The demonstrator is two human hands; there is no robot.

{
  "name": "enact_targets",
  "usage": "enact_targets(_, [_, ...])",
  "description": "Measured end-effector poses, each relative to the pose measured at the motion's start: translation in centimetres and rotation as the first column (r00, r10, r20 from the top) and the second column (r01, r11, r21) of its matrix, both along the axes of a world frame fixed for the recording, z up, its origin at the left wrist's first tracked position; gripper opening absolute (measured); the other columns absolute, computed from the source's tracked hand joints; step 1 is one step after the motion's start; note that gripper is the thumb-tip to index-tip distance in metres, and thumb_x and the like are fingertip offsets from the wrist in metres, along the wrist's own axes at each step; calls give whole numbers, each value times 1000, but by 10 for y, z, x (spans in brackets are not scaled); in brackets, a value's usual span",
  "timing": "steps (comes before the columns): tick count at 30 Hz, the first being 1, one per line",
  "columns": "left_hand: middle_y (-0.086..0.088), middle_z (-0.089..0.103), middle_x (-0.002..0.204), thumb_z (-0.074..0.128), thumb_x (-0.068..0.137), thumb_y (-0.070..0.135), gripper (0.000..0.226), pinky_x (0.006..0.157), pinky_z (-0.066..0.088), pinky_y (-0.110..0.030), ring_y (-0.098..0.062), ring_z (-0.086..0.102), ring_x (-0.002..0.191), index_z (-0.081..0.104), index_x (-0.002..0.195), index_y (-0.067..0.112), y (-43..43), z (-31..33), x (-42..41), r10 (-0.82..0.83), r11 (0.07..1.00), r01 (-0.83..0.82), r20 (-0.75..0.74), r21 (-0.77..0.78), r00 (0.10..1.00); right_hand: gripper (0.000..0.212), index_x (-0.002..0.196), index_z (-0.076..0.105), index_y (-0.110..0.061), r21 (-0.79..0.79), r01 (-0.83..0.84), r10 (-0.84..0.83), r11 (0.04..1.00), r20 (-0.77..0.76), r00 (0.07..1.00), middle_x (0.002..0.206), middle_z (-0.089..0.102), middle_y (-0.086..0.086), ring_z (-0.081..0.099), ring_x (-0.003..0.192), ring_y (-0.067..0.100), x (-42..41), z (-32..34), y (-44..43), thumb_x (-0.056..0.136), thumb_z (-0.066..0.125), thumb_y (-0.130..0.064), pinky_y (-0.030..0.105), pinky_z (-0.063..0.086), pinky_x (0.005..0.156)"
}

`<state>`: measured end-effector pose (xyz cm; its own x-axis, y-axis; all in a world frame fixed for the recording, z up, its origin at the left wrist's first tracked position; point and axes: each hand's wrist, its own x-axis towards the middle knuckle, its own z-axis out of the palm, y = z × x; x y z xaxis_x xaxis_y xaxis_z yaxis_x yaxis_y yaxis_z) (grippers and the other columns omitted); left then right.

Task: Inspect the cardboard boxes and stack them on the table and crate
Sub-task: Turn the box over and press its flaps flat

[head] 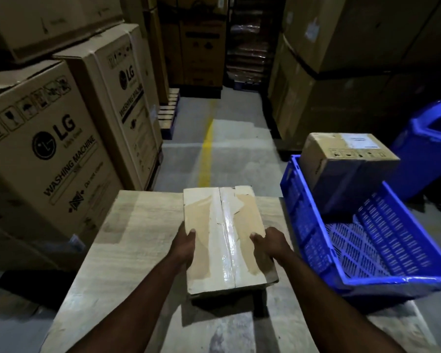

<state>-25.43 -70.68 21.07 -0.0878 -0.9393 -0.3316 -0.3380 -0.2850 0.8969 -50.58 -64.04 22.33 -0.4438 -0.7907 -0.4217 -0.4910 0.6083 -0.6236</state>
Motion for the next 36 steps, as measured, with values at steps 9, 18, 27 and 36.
enact_targets(9, [4,54,137,44,103,27,48,102,45,-38,-19,53,119,34,150,33,-37,64,-1,-198,949,183,-33,-256,980,44,128,51,-19,-242,190,-183,952,50,982,114,60,-1,62,101,21,6,64,6,91,68,-37,32,56,72])
enact_targets(18, [4,47,148,45,103,34,51,106,45,-48,-20,50,128,27,150,43,-3,130,-40,-319,876,267,-67,-402,945,23,97,75,-11,-398,255,-269,881,23,963,92,74,6,70,86,21,-36,133,62,91,69,-33,45,59,81])
enact_targets(27, [4,44,149,45,102,38,56,106,44,-51,-21,46,131,21,152,43,89,200,-92,-388,797,308,-49,-519,920,18,101,74,-15,-535,218,-230,816,46,972,98,75,6,70,89,19,-102,198,157,92,68,-29,44,57,86])
enact_targets(36, [5,49,143,48,102,26,53,104,45,-41,-18,49,128,30,152,31,155,227,-160,-460,742,368,-25,-561,888,21,100,77,-14,-628,200,-251,752,8,968,91,77,5,72,89,22,-170,228,239,94,65,-31,49,56,85])
